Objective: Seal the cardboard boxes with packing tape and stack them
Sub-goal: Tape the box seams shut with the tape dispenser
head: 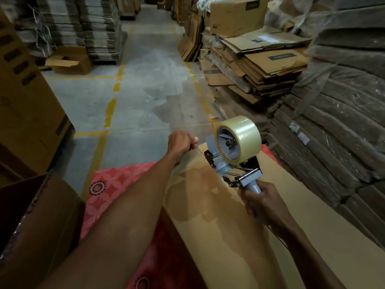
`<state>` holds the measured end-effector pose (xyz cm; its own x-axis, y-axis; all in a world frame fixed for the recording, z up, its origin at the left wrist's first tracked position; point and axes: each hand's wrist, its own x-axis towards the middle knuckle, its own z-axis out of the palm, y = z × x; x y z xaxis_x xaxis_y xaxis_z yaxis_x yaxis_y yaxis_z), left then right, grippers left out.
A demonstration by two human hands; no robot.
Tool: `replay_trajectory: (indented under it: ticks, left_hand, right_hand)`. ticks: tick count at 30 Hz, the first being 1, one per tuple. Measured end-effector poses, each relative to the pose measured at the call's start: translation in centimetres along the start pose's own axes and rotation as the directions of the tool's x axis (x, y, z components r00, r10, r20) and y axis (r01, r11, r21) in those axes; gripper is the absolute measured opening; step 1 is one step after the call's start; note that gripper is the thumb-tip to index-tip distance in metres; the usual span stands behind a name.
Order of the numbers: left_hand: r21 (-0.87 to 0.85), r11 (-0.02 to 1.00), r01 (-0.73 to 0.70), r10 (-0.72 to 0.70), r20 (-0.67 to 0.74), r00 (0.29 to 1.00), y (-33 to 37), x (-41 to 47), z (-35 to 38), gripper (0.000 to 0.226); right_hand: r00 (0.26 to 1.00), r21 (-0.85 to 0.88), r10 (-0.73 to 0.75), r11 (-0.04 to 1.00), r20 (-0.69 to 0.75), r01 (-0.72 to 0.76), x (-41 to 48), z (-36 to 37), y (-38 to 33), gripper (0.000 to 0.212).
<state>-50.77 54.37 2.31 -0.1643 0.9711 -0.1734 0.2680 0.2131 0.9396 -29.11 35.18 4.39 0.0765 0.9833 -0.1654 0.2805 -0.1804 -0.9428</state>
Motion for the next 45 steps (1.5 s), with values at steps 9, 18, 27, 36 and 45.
replay_trajectory:
  ticks: [9, 18, 27, 36, 45]
  left_hand:
    - [0.071, 0.997, 0.022, -0.023, 0.003, 1.0, -1.7, 2.1, 0.6, 0.018]
    - [0.183, 0.964, 0.193, -0.215, 0.11, 0.97, -1.7, 2.3, 0.2, 0.016]
    - [0.587, 0.789, -0.18, 0.227, -0.007, 0.974, -0.6, -0.8, 1.6, 0.009]
    - [0.783, 0.48, -0.395, 0.003, 0.449, 0.893, -1.3, -0.5, 1.3, 0.039]
    - [0.86, 0.345, -0.376, 0.037, 0.387, 0.921, -1.0, -1.3, 2.1, 0.045]
  right_hand:
    - [0.998, 0.03, 0.063, 0.998, 0.008, -0.063, 1.7, 1.2, 1.3, 0.029]
    - [0.995, -0.068, 0.095, 0.993, -0.018, -0.096, 1.9, 1.7, 2.0, 0.016]
    - [0.99, -0.092, 0.134, 0.986, -0.03, -0.137, 2.4, 1.5, 0.9, 0.018]
    - [0.995, -0.321, 0.097, 0.943, 0.018, -0.086, 3.3, 1.0, -0.6, 0.034]
    - [0.993, -0.298, 0.116, 0.949, 0.032, -0.101, -1.2, -1.5, 1.2, 0.028]
